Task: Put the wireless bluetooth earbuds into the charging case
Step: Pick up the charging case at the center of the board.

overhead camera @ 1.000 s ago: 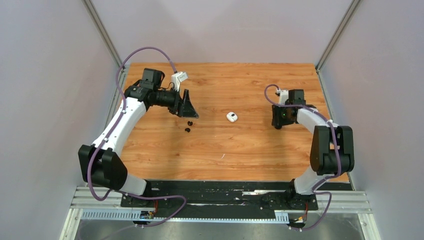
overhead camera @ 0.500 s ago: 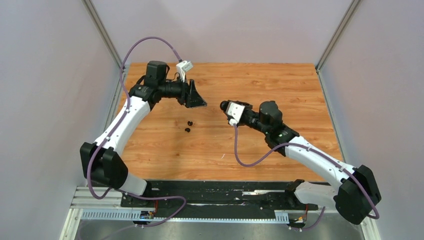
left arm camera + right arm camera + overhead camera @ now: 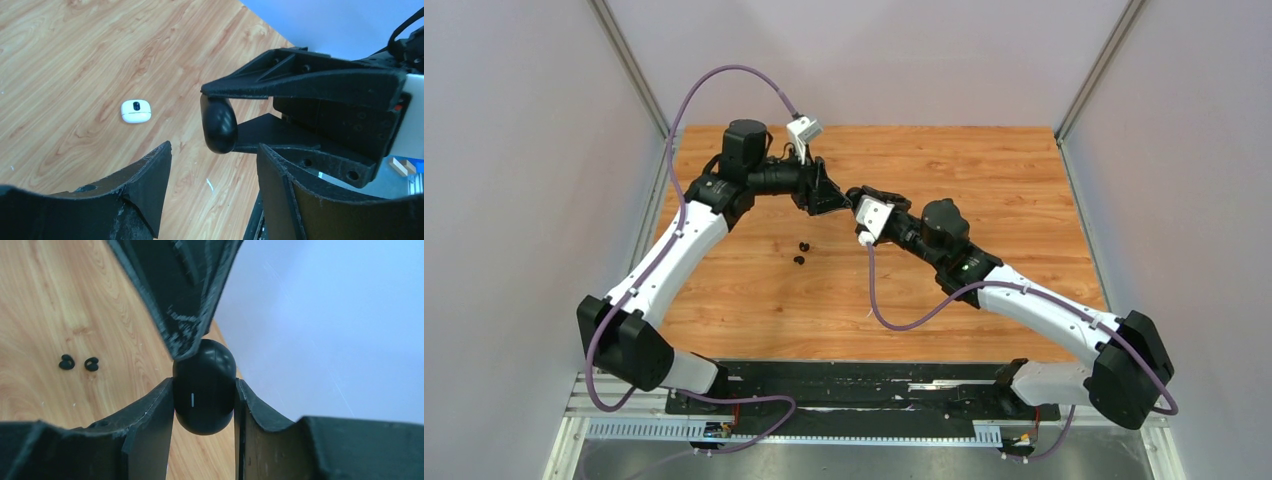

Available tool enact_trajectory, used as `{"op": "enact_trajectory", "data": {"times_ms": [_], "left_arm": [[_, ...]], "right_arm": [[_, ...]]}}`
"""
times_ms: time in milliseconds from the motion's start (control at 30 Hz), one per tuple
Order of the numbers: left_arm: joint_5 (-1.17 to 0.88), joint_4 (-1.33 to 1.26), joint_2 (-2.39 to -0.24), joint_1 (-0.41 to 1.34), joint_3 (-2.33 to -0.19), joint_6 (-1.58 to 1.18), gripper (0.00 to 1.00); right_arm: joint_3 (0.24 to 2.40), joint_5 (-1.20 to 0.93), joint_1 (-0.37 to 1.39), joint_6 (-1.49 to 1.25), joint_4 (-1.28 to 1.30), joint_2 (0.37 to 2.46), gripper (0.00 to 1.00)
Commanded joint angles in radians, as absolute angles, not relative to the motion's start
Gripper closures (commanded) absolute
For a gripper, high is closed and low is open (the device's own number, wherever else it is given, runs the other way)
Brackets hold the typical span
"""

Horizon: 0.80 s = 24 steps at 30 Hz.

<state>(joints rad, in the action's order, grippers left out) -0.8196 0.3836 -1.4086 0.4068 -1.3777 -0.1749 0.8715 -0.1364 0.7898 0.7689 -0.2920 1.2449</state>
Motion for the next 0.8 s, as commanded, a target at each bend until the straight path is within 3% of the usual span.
{"op": "enact_trajectory", "data": {"times_ms": [0,467,767], "left_arm": [[-0.811,0.357,-1.429,0.423,-1.413,-0.172,0.31],[-0.855,0.297,-1.468,0.426,-1.423,-0.205,0.47],[-0.915,0.259,-1.473,0.426,-1.409,-0.222,0.42]], "right_arm": [[0.935,-0.082,0.801,0.714,-0.363,1.256,1.00],[0.928,-0.108,0.833,0.750,-0.367,1.255,1.00],[0.930,-0.103,0.833,0.734,-0.362,1.258,1.00]]}}
